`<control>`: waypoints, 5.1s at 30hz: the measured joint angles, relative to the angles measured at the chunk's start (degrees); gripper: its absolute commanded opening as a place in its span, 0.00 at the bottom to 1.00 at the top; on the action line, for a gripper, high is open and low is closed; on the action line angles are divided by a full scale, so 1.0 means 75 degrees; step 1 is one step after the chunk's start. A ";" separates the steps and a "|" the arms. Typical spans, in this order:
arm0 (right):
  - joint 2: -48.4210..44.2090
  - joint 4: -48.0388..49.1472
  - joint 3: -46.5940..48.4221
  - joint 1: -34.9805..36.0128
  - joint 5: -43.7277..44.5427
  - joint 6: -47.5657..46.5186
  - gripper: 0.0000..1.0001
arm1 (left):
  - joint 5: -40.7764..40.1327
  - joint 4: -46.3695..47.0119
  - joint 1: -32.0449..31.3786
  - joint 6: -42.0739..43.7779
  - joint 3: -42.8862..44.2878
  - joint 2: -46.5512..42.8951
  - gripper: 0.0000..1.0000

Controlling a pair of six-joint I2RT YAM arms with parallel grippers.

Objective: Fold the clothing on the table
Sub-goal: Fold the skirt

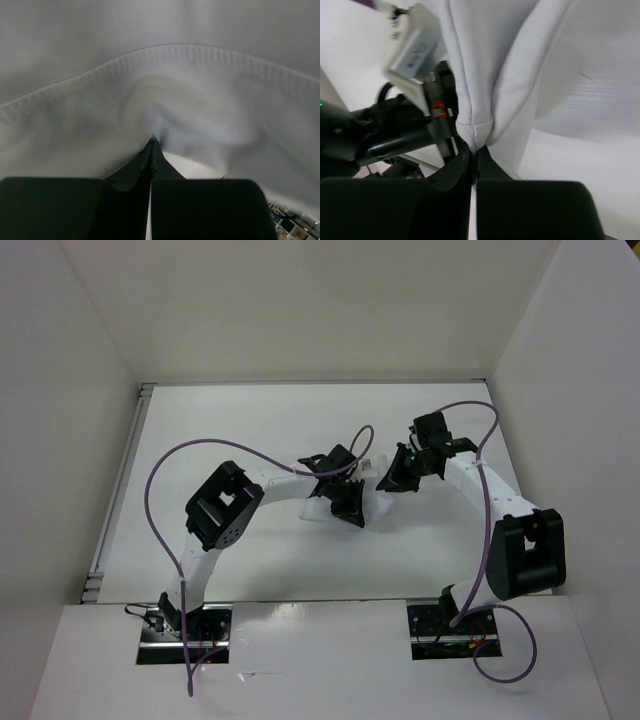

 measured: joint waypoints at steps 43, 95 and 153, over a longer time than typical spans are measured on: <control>0.0833 -0.0038 0.1122 0.0752 -0.0396 -0.0006 0.00 | -0.1378 -0.0277 0.2602 0.0058 -0.2369 -0.1970 0.19; 0.3139 0.2430 0.2483 0.2728 -0.0866 0.0898 0.33 | -0.1376 -0.1271 0.2806 0.0149 -0.2471 -0.4028 0.24; -0.6423 0.1241 -0.2212 0.0513 0.0568 0.0580 1.00 | -0.1029 0.0265 0.2707 -0.0941 -0.6543 -0.8687 0.67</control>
